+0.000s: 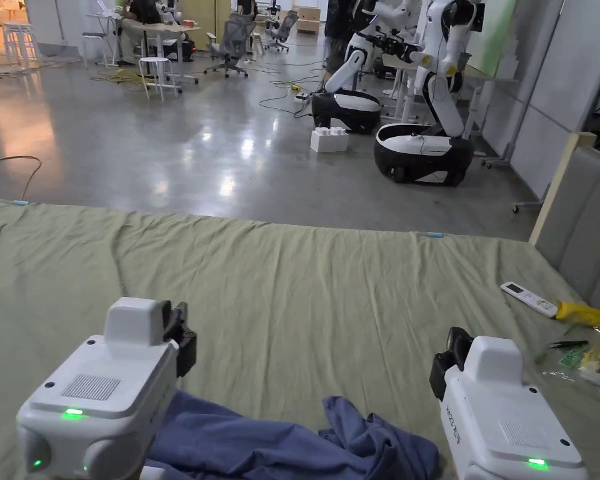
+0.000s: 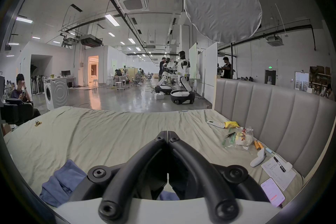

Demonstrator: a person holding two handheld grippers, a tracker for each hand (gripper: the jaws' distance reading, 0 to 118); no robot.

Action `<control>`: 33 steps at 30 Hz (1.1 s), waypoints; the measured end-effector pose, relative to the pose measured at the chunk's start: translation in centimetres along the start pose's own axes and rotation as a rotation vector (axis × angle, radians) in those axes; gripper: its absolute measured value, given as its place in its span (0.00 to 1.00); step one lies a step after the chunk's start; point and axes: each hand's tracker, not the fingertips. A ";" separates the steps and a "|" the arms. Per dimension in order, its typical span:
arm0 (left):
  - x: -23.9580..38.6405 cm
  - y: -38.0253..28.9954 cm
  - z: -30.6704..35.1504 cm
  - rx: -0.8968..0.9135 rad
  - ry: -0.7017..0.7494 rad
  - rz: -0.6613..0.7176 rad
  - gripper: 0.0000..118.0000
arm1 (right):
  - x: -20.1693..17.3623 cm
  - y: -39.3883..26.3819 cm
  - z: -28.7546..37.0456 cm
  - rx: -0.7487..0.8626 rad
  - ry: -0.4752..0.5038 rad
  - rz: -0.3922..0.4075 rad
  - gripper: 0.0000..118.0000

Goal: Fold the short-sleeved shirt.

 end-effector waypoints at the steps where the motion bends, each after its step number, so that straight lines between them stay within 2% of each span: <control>1: -0.6 0.0 0.3 0.000 -0.004 0.003 0.10 | -0.4 0.2 0.0 0.011 0.006 0.012 0.00; 2: -1.2 -0.1 0.5 0.005 0.022 0.001 0.06 | -0.7 0.3 -0.1 0.015 0.010 0.011 0.00; 10: -4.7 -0.8 0.2 -0.086 0.093 0.076 0.01 | -2.3 1.0 -0.6 0.033 0.034 0.025 0.00; 15: -7.3 -2.9 -3.4 -0.265 -0.001 0.225 0.01 | -2.4 0.6 -0.8 0.022 0.055 0.031 0.00; 17: -7.9 -3.9 -5.3 -0.347 -0.041 0.224 0.01 | -2.3 0.3 -0.9 0.024 0.052 0.056 0.00; 20: -7.7 -5.5 -8.1 -0.476 -0.077 0.225 0.01 | -1.8 -0.5 -1.2 -0.001 0.047 0.041 0.00; 22: -7.1 -6.6 -9.7 -0.528 -0.097 0.249 0.01 | -1.6 -1.0 -1.6 -0.017 0.045 0.042 0.00; 26: -6.1 -8.2 -13.1 -0.630 -0.106 0.210 0.02 | -1.1 -1.8 -2.2 -0.041 0.037 0.058 0.00; 29: -5.3 -9.3 -15.6 -0.714 -0.146 0.212 0.19 | -0.5 -2.4 -2.8 -0.063 0.025 0.059 0.00; 30: -5.0 -9.5 -16.2 -0.730 -0.137 0.211 0.28 | -0.3 -2.7 -3.0 -0.071 0.020 0.058 0.00; 31: -4.5 -10.0 -17.0 -0.759 -0.136 0.207 0.48 | -0.1 -2.9 -3.2 -0.078 0.016 0.061 0.00; 32: -4.0 -10.6 -17.6 -0.786 -0.130 0.188 0.63 | 0.1 -3.2 -3.4 -0.086 0.013 0.065 0.00; 33: -3.5 -11.1 -18.3 -0.812 -0.128 0.171 0.71 | 0.3 -3.4 -3.6 -0.093 0.008 0.068 0.00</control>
